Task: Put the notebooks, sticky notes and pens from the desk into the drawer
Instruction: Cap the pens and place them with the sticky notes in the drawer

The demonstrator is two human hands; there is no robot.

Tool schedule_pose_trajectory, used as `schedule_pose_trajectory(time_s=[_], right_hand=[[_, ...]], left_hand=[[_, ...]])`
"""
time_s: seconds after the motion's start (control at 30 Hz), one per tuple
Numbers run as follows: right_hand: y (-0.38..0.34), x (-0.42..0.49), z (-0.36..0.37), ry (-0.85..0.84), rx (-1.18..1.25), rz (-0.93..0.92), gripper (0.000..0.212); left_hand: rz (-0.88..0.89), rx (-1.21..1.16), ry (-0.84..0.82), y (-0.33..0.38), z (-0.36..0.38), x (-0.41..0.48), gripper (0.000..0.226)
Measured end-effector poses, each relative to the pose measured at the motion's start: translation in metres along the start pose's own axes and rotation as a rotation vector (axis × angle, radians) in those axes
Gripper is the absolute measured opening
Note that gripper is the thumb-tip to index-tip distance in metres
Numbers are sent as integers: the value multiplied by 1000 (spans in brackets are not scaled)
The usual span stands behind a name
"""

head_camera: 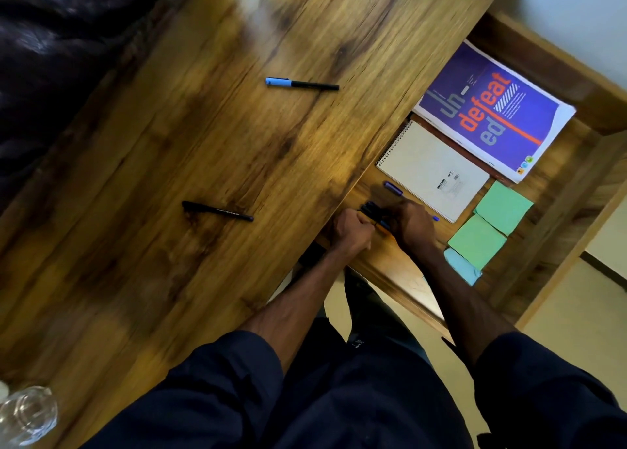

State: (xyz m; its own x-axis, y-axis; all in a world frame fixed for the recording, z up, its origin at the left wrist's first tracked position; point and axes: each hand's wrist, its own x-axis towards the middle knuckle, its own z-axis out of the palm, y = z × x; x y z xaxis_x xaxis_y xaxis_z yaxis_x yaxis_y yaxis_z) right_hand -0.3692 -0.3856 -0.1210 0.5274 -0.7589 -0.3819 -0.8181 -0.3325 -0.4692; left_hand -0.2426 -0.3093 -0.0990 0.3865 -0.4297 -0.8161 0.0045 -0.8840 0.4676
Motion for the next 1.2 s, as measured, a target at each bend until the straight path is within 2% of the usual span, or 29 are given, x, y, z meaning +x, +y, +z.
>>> schedule_pose_trajectory(time_s=[0.17,0.4,0.57,0.67,0.8,1.07,1.2], right_hand=[[0,-1,1,30,0,-24,22],[-16,-2,-14,229,100,-18,19],[-69,6,-43,497,283,-151,15],[-117,18,-57,548,348,-279,13],[-180,37,-47,417,317,-354,12],[-270,47,-1,63,150,-523,12],[-292,36,31,-189,22,-543,29]], left_hand=[[15,-1,-7,3,-2,-2,25],[115,32,-41,18,-14,-17,17],[278,-1,-63,36,-53,-33,19],[335,-32,33,41,-94,-38,16],[344,-49,229,27,-152,-33,17],[142,-178,575,-36,-248,-28,11],[62,-308,720,-74,-278,-31,16]])
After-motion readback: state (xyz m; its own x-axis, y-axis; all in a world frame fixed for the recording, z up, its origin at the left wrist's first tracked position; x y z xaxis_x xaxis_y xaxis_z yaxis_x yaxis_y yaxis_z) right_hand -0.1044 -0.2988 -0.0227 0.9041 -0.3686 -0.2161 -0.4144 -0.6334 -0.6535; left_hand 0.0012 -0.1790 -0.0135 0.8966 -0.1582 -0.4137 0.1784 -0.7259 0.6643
